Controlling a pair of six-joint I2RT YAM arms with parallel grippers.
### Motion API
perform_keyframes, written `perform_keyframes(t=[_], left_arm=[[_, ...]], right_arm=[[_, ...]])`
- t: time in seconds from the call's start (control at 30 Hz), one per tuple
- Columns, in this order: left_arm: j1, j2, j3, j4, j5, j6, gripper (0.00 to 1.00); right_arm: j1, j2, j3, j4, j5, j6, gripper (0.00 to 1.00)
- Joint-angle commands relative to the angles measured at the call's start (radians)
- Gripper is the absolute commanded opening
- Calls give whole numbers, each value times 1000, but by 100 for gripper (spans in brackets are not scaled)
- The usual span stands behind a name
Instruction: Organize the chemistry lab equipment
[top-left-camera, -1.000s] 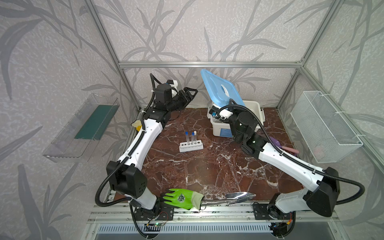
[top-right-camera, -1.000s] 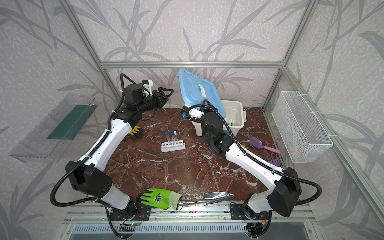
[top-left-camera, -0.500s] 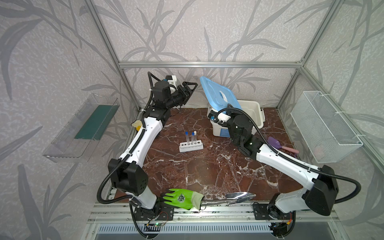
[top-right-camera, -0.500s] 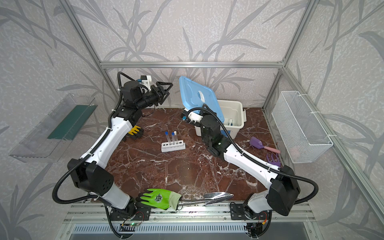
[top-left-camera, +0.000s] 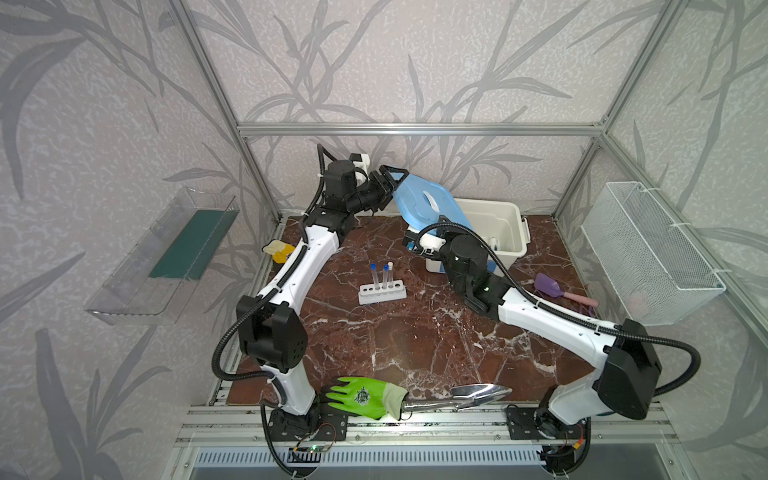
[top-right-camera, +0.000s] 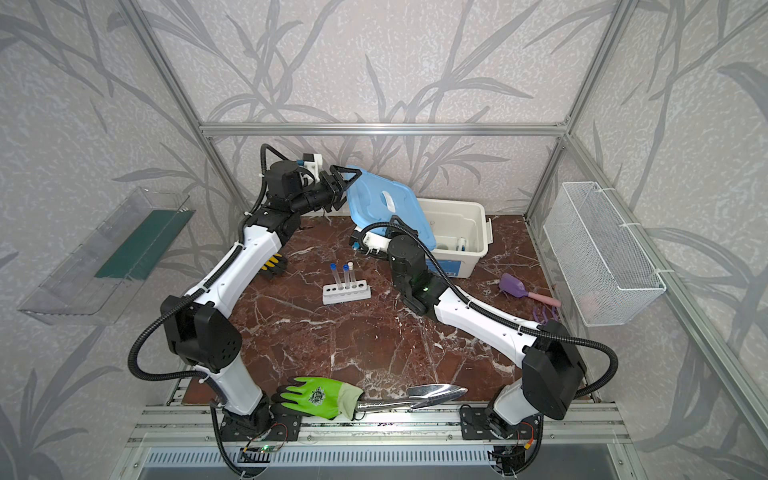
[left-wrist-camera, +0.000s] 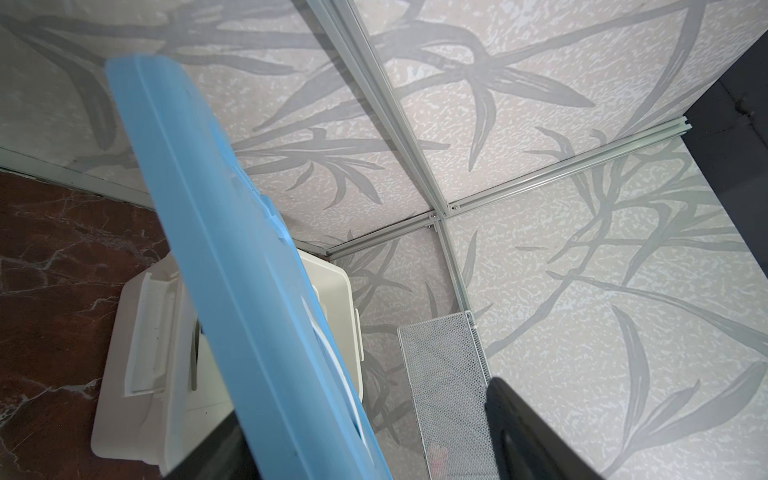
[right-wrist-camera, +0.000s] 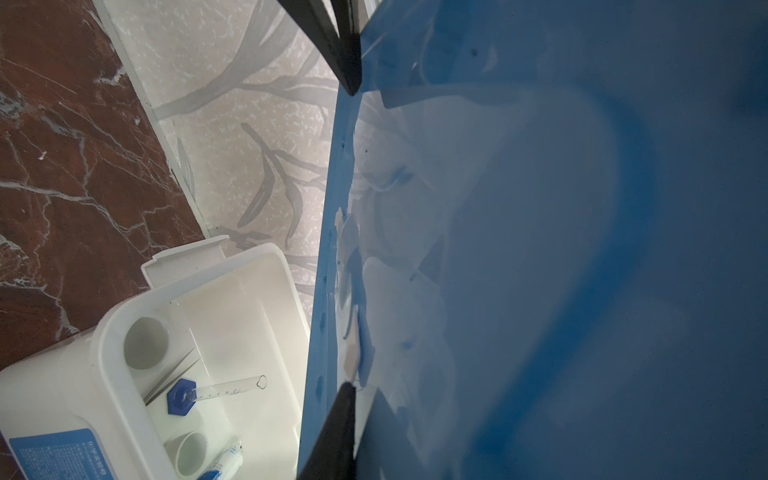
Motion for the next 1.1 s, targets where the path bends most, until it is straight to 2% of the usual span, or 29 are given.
perform_keyframes(t=[0.0, 0.13, 0.33, 0.47, 0.67, 0.93, 1.0, 1.07], left_arm=[[-8, 4, 50, 33, 33, -12, 76], [-8, 5, 47, 39, 38, -16, 69], [-8, 4, 45, 66, 52, -32, 48], [-7, -5, 41, 69, 54, -31, 38], [-5, -8, 34, 107, 61, -50, 26], [2, 6, 30, 245, 79, -132, 8], [2, 14, 37, 262, 78, -141, 6], [3, 25, 39, 285, 80, -152, 2]], right_arm=[[13, 7, 41, 121, -14, -36, 16], [16, 20, 18, 218, -18, -102, 16], [16, 39, -30, 347, -38, -179, 17], [15, 57, -53, 425, -43, -229, 18], [15, 67, -72, 462, -55, -257, 28], [14, 66, -103, 462, -43, -265, 54], [15, 62, -116, 469, -39, -261, 69], [15, 61, -128, 482, -36, -265, 75]])
